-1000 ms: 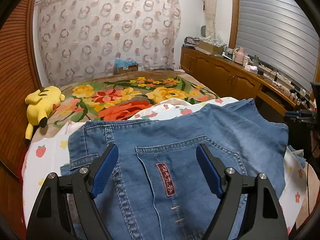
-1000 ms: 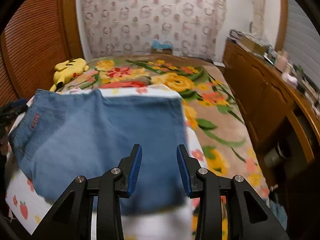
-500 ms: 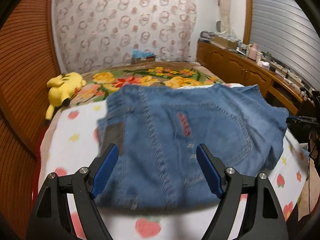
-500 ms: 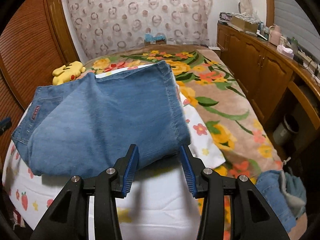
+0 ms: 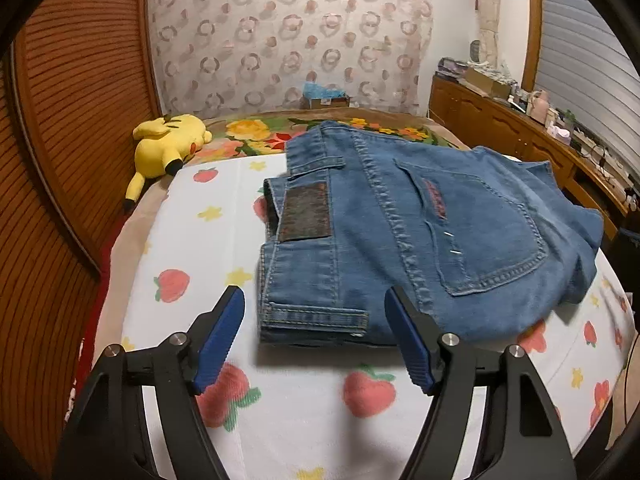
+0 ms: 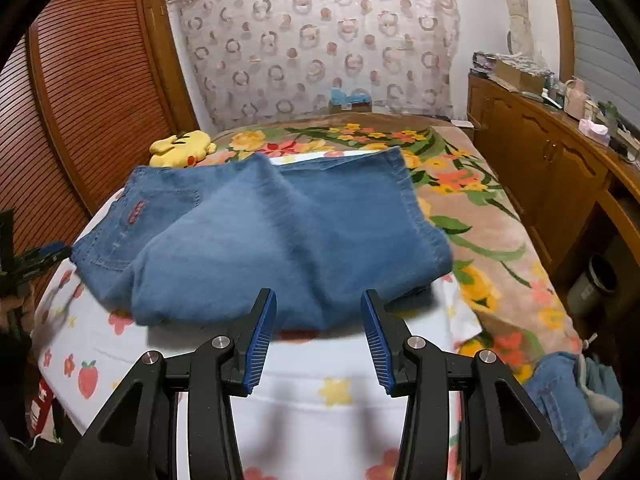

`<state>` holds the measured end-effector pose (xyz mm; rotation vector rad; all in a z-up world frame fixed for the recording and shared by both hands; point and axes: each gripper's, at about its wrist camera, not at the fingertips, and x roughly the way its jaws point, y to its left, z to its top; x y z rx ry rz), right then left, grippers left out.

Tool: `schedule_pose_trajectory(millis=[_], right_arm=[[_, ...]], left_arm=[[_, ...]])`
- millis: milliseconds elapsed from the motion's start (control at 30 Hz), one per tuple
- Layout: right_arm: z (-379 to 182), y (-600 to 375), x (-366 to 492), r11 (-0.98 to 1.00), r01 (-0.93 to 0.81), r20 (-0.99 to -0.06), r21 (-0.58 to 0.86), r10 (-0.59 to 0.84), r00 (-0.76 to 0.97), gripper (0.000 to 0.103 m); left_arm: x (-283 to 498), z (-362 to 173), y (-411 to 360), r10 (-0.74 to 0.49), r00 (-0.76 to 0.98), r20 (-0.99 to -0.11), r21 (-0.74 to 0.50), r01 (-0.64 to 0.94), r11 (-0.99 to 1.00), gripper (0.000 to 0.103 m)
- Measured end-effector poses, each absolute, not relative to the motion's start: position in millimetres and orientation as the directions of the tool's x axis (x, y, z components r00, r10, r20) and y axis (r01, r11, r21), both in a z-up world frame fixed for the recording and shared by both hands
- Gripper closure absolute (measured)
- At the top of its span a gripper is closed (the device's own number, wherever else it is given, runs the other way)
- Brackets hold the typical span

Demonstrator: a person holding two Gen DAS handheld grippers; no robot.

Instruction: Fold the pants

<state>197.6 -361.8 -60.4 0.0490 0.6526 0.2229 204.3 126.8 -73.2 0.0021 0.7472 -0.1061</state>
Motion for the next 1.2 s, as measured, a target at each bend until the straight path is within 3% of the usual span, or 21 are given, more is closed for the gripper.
schedule_pose_trajectory(millis=[333, 433, 500, 933, 1200], right_arm=[[-105, -365, 188, 0.965, -0.223, -0.630, 0.135, 0.258, 0.733, 0.057], [-114, -370, 191, 0.965, -0.228, -0.640, 0.127, 0.255, 0.725, 0.057], [-115, -368, 193, 0.968, -0.227, -0.641, 0.108, 0.243, 0.728, 0.057], [-125, -364, 202, 0.979, -0.183, -0.625, 0.090, 0.199, 0.755, 0.057], [-118, -361, 199, 0.977, -0.178, -0.615, 0.113, 0.210, 0.760, 0.057]], left_arm=[[232, -94, 146, -0.161, 0.681, -0.714, -0.164, 0.061, 0.985, 0.054], [227, -91, 138, -0.148, 0.682, -0.716, -0.133, 0.074, 0.988, 0.070], [222, -86, 133, -0.149, 0.683, -0.716, -0.116, 0.094, 0.989, 0.086], [150, -18, 134, -0.113, 0.811, -0.574, -0.064, 0.094, 0.994, 0.092], [126, -39, 146, -0.103, 0.777, -0.622, -0.076, 0.071, 0.995, 0.092]])
